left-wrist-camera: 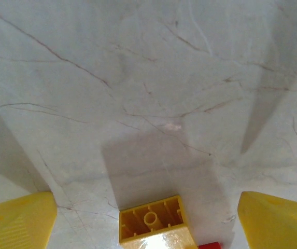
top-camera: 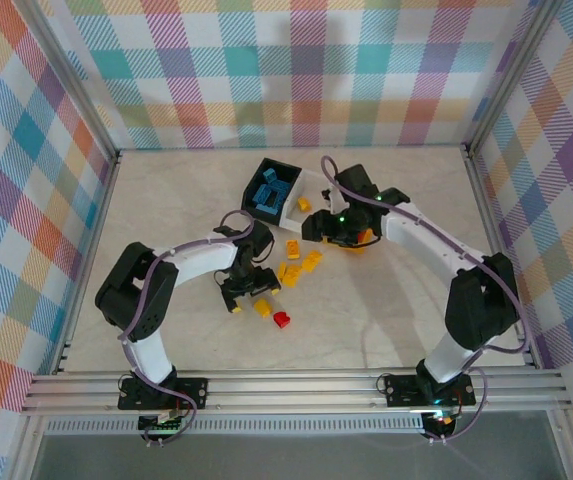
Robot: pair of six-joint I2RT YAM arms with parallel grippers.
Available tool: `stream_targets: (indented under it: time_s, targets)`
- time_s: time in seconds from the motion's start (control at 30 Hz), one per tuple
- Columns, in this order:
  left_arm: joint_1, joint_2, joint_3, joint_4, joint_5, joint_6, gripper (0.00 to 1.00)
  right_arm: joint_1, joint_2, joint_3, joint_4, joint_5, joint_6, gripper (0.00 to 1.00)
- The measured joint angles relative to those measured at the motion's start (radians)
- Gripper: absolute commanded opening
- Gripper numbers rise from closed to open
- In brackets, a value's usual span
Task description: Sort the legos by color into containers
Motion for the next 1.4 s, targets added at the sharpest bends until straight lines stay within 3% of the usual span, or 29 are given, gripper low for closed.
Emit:
stream_targets:
  time_s: [0.3,0.87,0.97,1.1,1.4]
  targets:
    - [-0.004,0.048,0.04,-0.051,-0.02,-0.096,0.79,0.0,-0.063,-0.069,0.052,-0.006,0.007,0.59]
    - [-0.026,0.086,0.089,-0.092,0.029,-0.113,0.71,0.0,-0.066,-0.121,0.106,-0.017,0.009,0.58]
    - [-0.037,0.096,0.097,-0.097,0.066,-0.109,0.65,0.0,-0.068,-0.137,0.112,-0.018,0.015,0.57]
    - [-0.048,0.105,0.097,-0.103,0.108,-0.105,0.49,0.0,-0.072,-0.156,0.121,-0.018,0.028,0.57]
    - [-0.051,0.111,0.106,-0.116,0.14,-0.074,0.32,0.0,-0.138,-0.169,0.125,-0.002,0.046,0.57]
